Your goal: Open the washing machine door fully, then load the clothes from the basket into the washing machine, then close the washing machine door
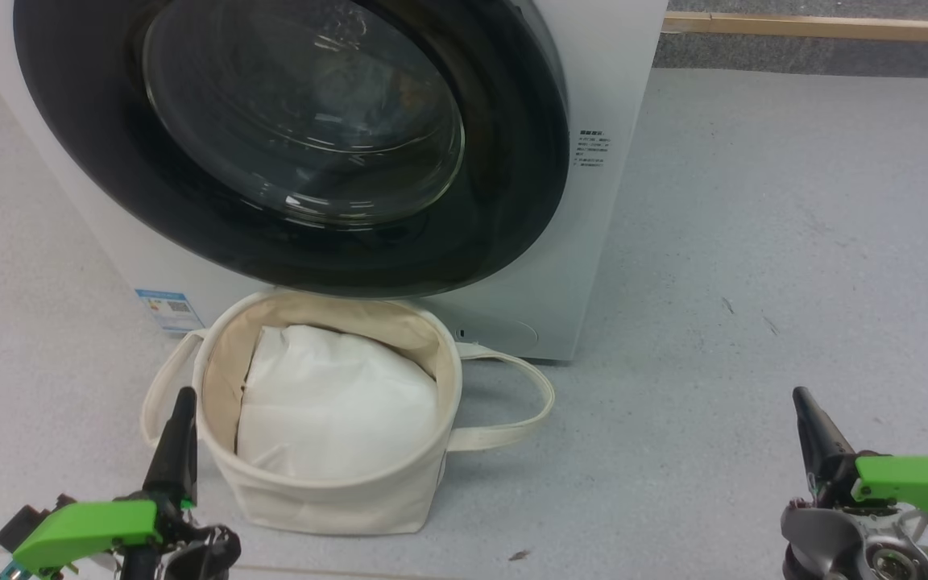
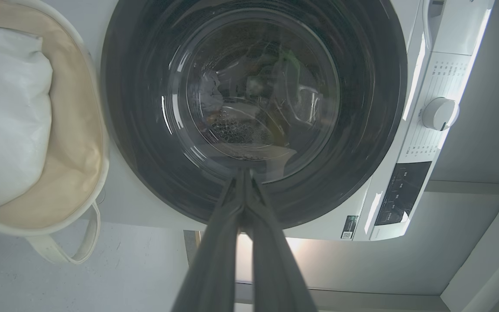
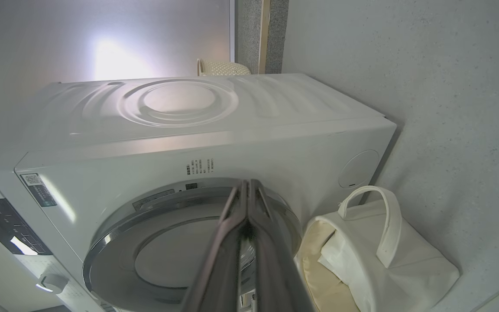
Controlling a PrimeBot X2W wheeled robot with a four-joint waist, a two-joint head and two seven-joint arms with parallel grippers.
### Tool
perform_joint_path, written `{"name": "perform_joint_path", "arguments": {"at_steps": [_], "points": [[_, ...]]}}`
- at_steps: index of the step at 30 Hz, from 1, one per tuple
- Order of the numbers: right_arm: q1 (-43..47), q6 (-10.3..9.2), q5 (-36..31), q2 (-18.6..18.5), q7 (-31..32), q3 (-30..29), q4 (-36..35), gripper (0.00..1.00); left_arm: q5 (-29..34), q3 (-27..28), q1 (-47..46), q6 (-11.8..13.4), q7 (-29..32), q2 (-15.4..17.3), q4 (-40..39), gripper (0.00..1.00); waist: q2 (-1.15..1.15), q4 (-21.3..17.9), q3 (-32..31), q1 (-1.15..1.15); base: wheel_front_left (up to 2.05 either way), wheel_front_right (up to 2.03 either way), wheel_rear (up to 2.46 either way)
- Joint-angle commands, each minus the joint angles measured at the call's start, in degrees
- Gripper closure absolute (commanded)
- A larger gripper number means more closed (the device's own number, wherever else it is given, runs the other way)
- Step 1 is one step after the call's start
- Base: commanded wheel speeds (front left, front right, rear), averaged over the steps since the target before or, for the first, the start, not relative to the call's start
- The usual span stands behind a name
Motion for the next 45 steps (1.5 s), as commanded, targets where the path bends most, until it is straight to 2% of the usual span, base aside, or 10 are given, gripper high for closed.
{"name": "perform_joint_path", "arguments": {"at_steps": [1,45], "points": [[-2.58,0.0,0.46,-1.77,-0.56,0.84,-2.14,1.0,-0.09,2.08,-1.36,0.07,0.42,0.48,-2.21,1.0,0.0,0.0,0.0,0.0,0.0,0.0,0.0],[-2.83,0.0,2.34,-3.53,-2.41,3.02,-3.15,1.0,-0.1,2.07,-1.33,0.08,0.41,0.48,-2.28,1.0,0.0,0.0,0.03,0.0,0.0,0.0,0.0]]}}
